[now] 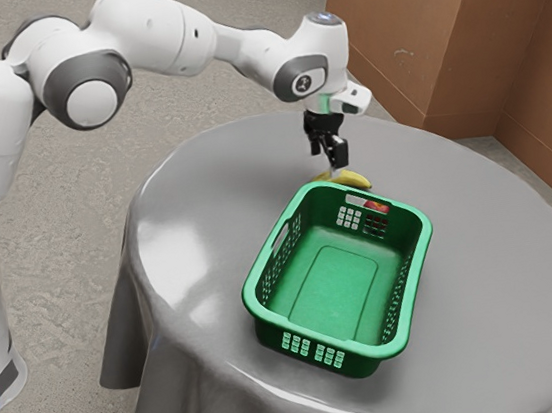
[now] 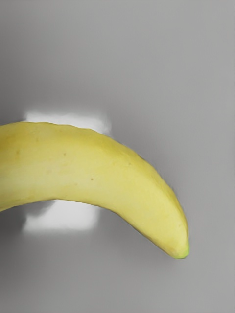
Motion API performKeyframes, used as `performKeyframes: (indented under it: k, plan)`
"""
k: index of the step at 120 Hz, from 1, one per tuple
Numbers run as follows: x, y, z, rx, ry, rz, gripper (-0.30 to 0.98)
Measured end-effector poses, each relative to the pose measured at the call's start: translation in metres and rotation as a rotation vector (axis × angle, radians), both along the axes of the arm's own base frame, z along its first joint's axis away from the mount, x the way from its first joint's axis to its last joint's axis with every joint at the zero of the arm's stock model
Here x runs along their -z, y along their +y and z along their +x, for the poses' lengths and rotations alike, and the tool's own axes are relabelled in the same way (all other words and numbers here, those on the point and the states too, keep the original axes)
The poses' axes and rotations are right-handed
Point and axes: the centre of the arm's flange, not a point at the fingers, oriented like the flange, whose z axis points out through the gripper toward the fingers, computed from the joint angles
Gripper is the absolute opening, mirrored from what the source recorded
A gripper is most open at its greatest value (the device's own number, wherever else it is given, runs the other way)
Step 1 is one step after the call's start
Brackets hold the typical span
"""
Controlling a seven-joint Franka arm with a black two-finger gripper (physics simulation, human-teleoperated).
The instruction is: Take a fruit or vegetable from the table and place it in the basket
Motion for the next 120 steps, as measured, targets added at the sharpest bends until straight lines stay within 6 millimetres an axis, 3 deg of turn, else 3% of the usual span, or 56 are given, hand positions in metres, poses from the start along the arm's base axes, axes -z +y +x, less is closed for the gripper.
performKeyframes:
  k: [52,120]
  plan:
    - [0.017,0.0,0.012,0.012,-0.003,0.002,0.68]
    - [0.033,-0.007,0.019,0.009,-0.01,-0.027,0.51]
